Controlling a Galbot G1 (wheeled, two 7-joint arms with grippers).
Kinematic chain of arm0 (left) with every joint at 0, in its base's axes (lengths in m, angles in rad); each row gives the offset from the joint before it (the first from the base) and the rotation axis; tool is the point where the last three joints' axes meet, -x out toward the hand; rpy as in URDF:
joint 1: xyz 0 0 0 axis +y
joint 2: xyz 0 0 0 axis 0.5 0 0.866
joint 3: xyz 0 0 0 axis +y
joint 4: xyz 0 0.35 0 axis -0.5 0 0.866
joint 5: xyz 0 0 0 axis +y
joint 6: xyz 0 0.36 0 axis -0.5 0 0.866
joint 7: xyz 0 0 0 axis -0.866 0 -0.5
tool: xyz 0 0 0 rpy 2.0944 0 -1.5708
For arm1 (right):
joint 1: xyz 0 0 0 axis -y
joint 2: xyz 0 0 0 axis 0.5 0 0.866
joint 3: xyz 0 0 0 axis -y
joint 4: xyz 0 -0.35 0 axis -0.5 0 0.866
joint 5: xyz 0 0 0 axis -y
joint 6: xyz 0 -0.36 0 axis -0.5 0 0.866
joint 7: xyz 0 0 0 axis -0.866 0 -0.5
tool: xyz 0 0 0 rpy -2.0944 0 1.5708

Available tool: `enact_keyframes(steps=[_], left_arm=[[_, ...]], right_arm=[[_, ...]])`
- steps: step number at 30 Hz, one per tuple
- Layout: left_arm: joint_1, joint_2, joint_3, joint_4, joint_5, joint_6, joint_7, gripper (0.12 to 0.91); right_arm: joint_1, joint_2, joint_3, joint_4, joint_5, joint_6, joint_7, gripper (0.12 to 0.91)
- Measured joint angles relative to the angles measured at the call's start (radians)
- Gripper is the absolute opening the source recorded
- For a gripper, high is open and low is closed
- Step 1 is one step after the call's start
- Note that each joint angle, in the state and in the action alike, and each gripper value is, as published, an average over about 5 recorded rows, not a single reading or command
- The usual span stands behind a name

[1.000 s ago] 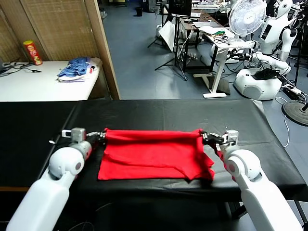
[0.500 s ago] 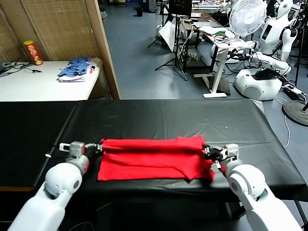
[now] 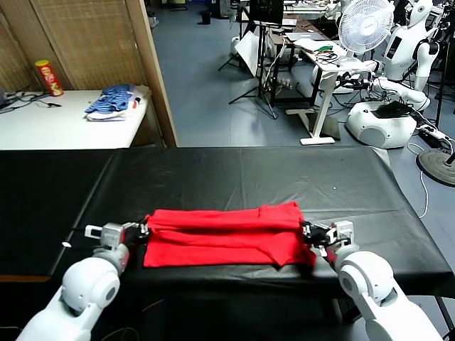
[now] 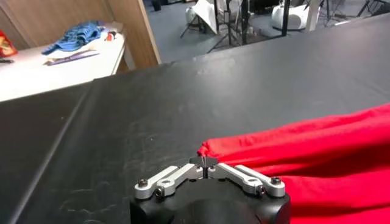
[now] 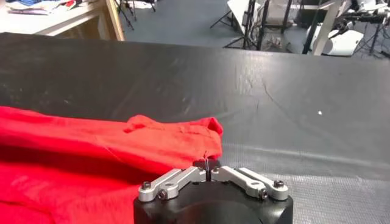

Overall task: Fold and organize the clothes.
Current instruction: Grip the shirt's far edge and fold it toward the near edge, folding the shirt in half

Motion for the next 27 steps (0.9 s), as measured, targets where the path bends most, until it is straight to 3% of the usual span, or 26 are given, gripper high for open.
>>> enact_keyframes(steps=[5, 10, 13, 17, 23, 27], left_arm=[[0.029, -0.013, -0.001, -0.026, 0.007, 0.0, -0.005, 0.127], [0.061, -0.03, 0.0, -0.03, 0.023, 0.0, -0.001, 0.138], [0.068, -0.035, -0.005, -0.035, 0.031, 0.0, 0.0, 0.229], [0.055, -0.036, -0.022, -0.039, 0.006, 0.0, -0.002, 0.455], [-0.029, -0.064, -0.035, 0.007, -0.111, 0.0, -0.019, 0.749], [-0.085, -0.091, -0.021, 0.064, -0.138, 0.0, -0.007, 0.795]], right_arm=[[-0.013, -0.004, 0.014, 0.013, 0.0, 0.0, -0.008, 0.154], [-0.032, -0.01, 0.041, 0.045, 0.004, 0.0, -0.032, 0.398], [-0.031, -0.008, 0.064, 0.065, 0.006, 0.0, -0.034, 0.565], [-0.008, 0.009, 0.077, 0.056, -0.019, 0.0, -0.02, 0.746], [0.069, 0.066, 0.047, -0.045, -0.086, 0.05, -0.015, 0.797], [0.115, 0.106, 0.013, -0.125, -0.117, 0.089, -0.021, 0.798]])
